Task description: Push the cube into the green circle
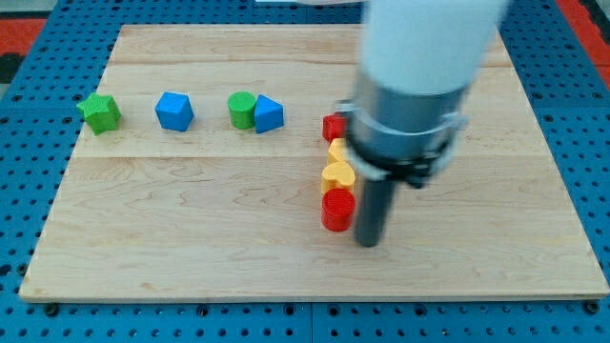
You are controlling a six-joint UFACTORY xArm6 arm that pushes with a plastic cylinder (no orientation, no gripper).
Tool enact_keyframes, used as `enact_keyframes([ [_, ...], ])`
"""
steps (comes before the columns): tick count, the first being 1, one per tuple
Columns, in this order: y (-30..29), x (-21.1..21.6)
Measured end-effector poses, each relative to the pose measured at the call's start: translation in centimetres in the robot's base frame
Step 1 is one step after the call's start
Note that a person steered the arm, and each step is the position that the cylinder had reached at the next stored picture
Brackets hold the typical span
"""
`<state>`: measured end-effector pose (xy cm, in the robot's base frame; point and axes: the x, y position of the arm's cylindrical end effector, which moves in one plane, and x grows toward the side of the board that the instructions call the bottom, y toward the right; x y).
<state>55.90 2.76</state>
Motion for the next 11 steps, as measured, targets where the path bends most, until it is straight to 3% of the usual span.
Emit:
enact_keyframes([
  [1, -7.6, -2.8],
  [3, -11.2, -5.8],
  [5, -23.3, -14.0],
  [9, -22.5, -22.0],
  [11, -13.7, -18.1],
])
